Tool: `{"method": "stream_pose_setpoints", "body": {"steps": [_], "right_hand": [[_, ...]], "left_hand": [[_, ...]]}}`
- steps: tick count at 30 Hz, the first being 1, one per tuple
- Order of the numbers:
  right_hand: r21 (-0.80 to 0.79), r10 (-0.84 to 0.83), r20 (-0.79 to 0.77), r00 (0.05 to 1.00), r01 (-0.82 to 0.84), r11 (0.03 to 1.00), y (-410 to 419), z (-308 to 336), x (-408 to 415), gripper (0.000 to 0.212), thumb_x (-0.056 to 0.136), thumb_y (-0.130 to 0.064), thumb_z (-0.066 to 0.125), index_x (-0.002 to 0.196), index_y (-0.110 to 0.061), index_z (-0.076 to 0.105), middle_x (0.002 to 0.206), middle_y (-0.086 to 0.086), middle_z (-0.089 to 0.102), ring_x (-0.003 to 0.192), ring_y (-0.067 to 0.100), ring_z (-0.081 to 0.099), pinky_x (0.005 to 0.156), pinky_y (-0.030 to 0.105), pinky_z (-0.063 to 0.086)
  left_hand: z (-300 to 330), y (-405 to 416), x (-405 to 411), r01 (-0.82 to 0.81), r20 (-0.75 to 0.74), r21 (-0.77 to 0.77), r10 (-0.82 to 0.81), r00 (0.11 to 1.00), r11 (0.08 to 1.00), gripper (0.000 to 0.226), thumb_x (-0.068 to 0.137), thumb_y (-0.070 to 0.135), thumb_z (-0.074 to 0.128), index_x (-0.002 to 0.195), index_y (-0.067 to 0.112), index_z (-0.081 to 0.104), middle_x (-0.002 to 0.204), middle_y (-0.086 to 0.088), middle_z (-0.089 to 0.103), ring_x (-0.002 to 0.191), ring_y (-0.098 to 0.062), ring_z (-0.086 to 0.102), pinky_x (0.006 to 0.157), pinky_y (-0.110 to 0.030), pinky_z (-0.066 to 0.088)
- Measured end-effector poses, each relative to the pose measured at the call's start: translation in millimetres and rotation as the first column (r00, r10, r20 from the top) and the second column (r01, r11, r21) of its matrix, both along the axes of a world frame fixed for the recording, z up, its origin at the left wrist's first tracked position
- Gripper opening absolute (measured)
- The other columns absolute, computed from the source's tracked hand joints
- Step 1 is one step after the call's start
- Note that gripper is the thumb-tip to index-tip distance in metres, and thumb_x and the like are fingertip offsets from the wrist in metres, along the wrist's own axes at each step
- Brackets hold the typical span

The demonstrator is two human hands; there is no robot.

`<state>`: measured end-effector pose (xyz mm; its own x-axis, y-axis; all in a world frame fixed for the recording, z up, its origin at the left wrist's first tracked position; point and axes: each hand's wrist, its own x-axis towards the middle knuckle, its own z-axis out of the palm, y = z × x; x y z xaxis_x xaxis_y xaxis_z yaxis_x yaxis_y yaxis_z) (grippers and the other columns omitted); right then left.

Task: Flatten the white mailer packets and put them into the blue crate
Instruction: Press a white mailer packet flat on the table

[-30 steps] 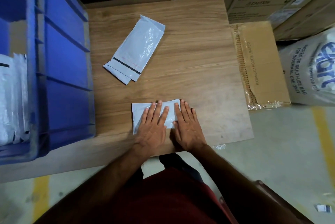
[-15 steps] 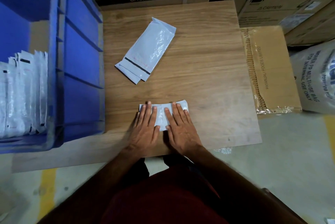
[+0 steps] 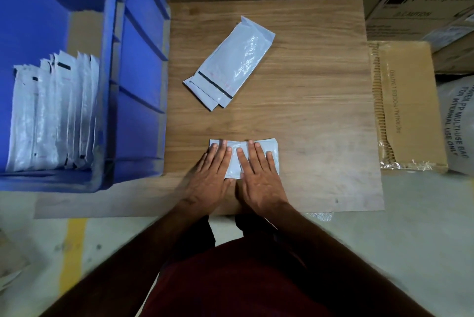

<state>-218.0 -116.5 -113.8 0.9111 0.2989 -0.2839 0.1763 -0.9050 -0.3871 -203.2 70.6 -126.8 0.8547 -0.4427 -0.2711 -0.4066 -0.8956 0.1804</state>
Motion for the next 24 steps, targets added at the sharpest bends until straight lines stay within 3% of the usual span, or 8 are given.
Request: {"method": "stream_pose_setpoints", "body": {"steps": [4,7,9,11,13,17,21,24], "right_hand": [[0.034,0.009,0.038,0.999,-0.01,0.999,-14,9,0,0.072,0.097,-0.039,0.035,0.161,-0.01,0.021,0.169,0.018,0.01,0.157,0.031,0.004,0.126,0.052,0.01],[-0.054,0.054,0.055,0.997,-0.051,0.997,-29,16,-6,0.084,0.09,-0.045,0.045,0.162,-0.011,0.017,0.169,0.019,0.009,0.157,0.033,0.005,0.126,0.052,0.008],[-0.136,0.061,0.065,0.996,-0.052,0.989,-33,23,-6,0.08,0.088,-0.037,0.039,0.162,-0.014,0.019,0.168,0.019,0.012,0.156,0.034,0.015,0.125,0.052,0.015],[-0.17,0.022,0.132,0.991,0.001,0.985,-33,30,-1,0.073,0.087,-0.026,0.033,0.158,-0.012,0.031,0.164,0.021,0.025,0.144,0.035,0.04,0.121,0.05,0.029],[-0.16,-0.006,0.207,0.978,0.039,0.986,-31,39,6,0.072,0.084,-0.021,0.032,0.155,-0.011,0.039,0.16,0.022,0.035,0.121,0.036,0.059,0.11,0.046,0.044],[-0.167,0.016,0.266,0.964,0.03,0.986,-32,54,17,0.074,0.082,-0.027,0.038,0.155,-0.013,0.039,0.158,0.02,0.039,0.097,0.033,0.064,0.097,0.042,0.05],[-0.177,0.023,0.247,0.969,0.022,0.984,-34,55,27,0.079,0.08,-0.035,0.048,0.154,-0.012,0.039,0.157,0.022,0.04,0.097,0.033,0.065,0.101,0.043,0.047],[-0.208,0.007,0.214,0.977,0.038,0.977,-29,44,34,0.078,0.083,-0.03,0.043,0.157,-0.009,0.032,0.159,0.026,0.032,0.123,0.039,0.055,0.114,0.051,0.038]], "left_hand": [[8,4,6,0.031,0.001,0.003,-0.031,1.0,1.0,0.067,0.098,0.031,0.038,0.159,0.006,0.026,0.167,-0.015,0.021,0.152,-0.031,0.027,0.118,-0.045,0.034],[14,5,10,0.134,-0.009,-0.009,-0.135,0.991,0.991,0.067,0.102,0.026,0.025,0.162,0.011,-0.002,0.168,-0.018,0.01,0.154,-0.034,0.021,0.118,-0.047,0.034],[24,5,10,0.172,0.018,-0.049,-0.172,0.985,0.984,0.069,0.103,0.021,0.029,0.162,0.014,-0.008,0.169,-0.018,0.005,0.149,-0.036,0.033,0.11,-0.048,0.044],[34,3,9,0.189,0.08,-0.105,-0.181,0.98,0.976,0.077,0.101,0.014,0.043,0.163,0.016,-0.004,0.169,-0.018,0.0,0.131,-0.039,0.054,0.095,-0.048,0.055],[43,2,10,0.202,0.129,-0.124,-0.186,0.974,0.971,0.089,0.095,0.008,0.052,0.163,0.018,-0.005,0.169,-0.017,-0.003,0.114,-0.037,0.064,0.084,-0.045,0.059],[47,6,23,0.206,0.118,-0.135,-0.191,0.975,0.969,0.1,0.089,0.003,0.051,0.161,0.026,-0.015,0.17,-0.01,-0.009,0.115,-0.038,0.064,0.084,-0.046,0.058],[47,8,36,0.194,0.072,-0.179,-0.184,0.98,0.965,0.089,0.098,0.018,0.049,0.161,0.033,-0.012,0.161,-0.006,0.02,0.101,-0.035,0.069,0.072,-0.046,0.06],[45,1,43,0.098,0.075,-0.146,-0.088,0.993,0.984,0.072,0.102,0.025,0.044,0.161,0.029,0.004,0.15,-0.007,0.037,0.098,-0.032,0.067,0.075,-0.044,0.059]]}}
